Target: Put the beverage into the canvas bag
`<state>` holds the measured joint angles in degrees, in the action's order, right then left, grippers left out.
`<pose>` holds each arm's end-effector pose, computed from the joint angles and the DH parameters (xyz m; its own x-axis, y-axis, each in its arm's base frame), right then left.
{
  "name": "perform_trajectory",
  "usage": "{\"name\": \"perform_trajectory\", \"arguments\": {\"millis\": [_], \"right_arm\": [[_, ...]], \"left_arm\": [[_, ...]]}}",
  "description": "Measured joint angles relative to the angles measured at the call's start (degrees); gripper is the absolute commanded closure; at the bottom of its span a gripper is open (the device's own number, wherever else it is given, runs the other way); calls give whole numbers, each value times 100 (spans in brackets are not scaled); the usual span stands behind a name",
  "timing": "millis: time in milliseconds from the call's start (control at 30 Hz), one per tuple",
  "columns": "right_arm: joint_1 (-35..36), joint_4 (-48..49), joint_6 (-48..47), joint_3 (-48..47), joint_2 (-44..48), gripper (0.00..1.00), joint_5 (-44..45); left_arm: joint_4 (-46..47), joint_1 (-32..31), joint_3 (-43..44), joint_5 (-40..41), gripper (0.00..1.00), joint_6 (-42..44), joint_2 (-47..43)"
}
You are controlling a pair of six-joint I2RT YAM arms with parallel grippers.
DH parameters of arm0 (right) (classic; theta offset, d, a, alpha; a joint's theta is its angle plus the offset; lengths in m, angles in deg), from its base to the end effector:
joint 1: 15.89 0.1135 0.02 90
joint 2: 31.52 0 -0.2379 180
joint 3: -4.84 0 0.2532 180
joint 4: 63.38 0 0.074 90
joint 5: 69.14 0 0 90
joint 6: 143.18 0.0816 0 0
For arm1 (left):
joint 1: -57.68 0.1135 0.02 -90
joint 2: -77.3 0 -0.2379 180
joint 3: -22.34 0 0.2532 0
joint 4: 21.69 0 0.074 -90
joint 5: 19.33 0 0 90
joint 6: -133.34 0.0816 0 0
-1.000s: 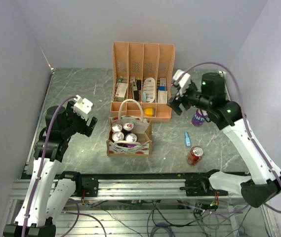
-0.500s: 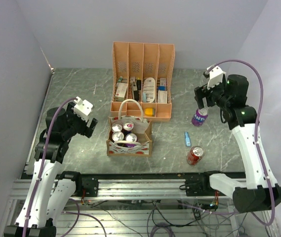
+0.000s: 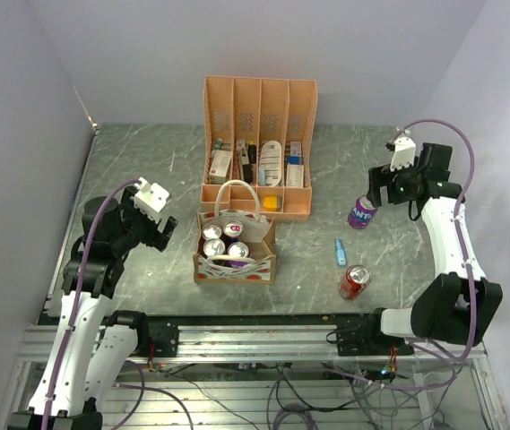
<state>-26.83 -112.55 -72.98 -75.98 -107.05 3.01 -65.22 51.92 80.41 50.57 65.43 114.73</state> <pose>0.3209 -0.0366 0.2621 -0.6280 -0.2070 -0.7502 -0.2647 0.9633 -0.0443 0.2029 -0.0487 0.2888 -0.2047 0.3756 -0.9039 0.5247 0.8216 0.2226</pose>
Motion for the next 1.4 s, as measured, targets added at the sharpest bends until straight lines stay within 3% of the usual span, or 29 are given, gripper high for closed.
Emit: {"name": "perform_trajectory", "arguments": {"millis": [433,933,1233,1400], "right_arm": [[-48,-63,-197,240,-1001,3,-258],[-52,-216,-328,-219,-1853,20,-621],[-24,-256,-337,-275,-1908,22,-695],[-24,-258,-341,-275,-1915,32,-713]], "left_arm": [[-4,0,-63,-76,9,4,-83],[-7,37,-114,-96,8,7,-107],[-7,37,-114,-96,9,24,-114],[-7,37,-116,-96,8,28,-122]]}}
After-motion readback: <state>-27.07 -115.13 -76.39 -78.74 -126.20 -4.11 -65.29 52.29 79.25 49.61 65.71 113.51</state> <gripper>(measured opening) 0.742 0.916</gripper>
